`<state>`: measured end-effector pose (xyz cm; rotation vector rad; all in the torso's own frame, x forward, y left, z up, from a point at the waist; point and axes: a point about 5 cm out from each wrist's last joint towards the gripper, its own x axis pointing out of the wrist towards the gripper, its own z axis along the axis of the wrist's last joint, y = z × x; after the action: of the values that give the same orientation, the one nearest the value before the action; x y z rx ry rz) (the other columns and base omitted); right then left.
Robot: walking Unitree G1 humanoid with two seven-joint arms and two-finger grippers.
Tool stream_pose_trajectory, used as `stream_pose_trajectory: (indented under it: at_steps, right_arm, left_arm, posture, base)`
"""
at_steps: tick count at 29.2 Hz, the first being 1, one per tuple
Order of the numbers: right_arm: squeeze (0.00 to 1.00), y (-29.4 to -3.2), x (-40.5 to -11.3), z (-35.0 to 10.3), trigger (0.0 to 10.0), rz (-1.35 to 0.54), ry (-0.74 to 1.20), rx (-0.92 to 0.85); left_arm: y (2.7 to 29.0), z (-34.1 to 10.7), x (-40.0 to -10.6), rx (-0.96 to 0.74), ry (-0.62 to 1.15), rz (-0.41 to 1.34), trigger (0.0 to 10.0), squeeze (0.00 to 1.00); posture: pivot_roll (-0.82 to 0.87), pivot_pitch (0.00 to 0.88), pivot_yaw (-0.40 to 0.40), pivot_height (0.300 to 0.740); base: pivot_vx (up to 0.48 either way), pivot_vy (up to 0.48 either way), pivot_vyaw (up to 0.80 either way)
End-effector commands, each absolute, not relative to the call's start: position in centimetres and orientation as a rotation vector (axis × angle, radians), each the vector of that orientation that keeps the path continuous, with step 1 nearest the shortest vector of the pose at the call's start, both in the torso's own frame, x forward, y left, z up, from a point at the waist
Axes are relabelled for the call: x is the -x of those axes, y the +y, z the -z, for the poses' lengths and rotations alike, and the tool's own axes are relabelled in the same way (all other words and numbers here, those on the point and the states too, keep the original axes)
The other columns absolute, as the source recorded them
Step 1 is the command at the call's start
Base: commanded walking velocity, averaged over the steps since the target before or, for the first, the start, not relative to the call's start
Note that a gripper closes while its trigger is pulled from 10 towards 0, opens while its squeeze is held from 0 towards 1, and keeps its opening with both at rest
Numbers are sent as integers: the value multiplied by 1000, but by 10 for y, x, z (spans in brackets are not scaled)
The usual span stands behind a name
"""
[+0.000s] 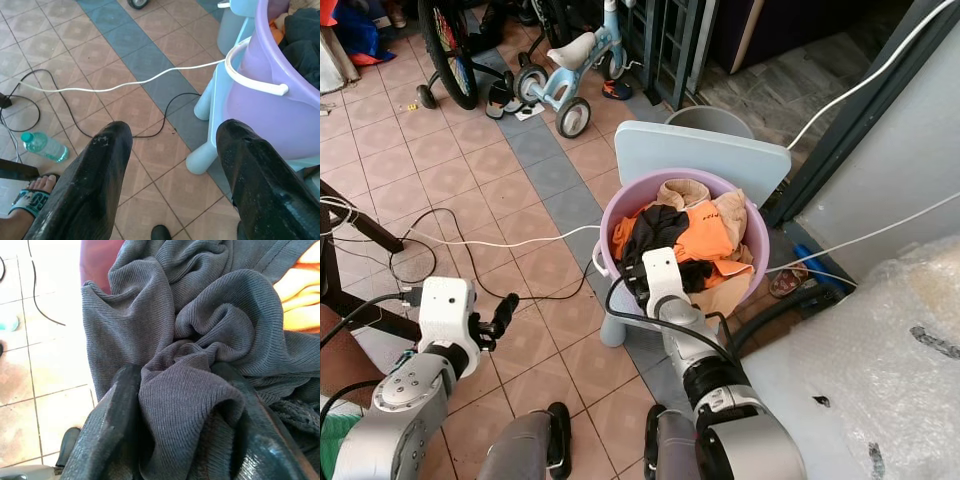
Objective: Clothes washing
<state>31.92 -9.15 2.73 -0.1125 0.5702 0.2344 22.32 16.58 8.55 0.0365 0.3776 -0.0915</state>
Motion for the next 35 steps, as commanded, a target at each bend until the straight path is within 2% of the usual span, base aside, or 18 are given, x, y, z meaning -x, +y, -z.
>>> stream_pose_trajectory:
  at_steps: [1,9,17,22,23,27,30,35]
  right_arm:
    - [0,-92,-314,-19,0,-234,619,91]
    - [0,-92,-325,-34,0,-201,530,47]
    - [0,-95,-331,-39,0,-191,522,10]
    - [0,-95,-341,-53,0,-181,481,-158]
    - [0,-94,-349,-68,0,-177,401,-266]
    - [0,-98,-365,-124,0,-203,114,-381]
    - [0,-108,-366,-157,0,-195,-54,-380]
    - [0,-130,-356,-187,0,-126,-211,-394]
  left_arm:
    - [167,-81,-222,-41,393,74,10000,0]
    - [166,-79,-226,-32,391,69,10000,0]
    - [163,-76,-229,-30,390,68,10000,0]
    - [161,-75,-236,-25,379,68,10000,0]
    - [160,-75,-240,-20,368,71,10000,0]
    - [155,-72,-247,1,362,82,10000,0]
    - [148,-68,-251,25,370,103,10000,0]
    - [140,-66,-257,46,362,121,10000,0]
  posture:
    - [129,208,-35,740]
    - [121,189,-49,740]
    - [111,163,-57,740]
    - [93,115,-54,740]
    - [80,92,-48,740]
    - [53,49,-36,740]
    - [22,18,-14,740]
    - [-15,0,7,740]
  base:
    - [0,0,0]
    - [0,0,0]
    - [0,0,0]
    - [0,0,0]
    - [0,0,0]
    - [0,0,0]
    - [0,0,0]
    - [0,0,0]
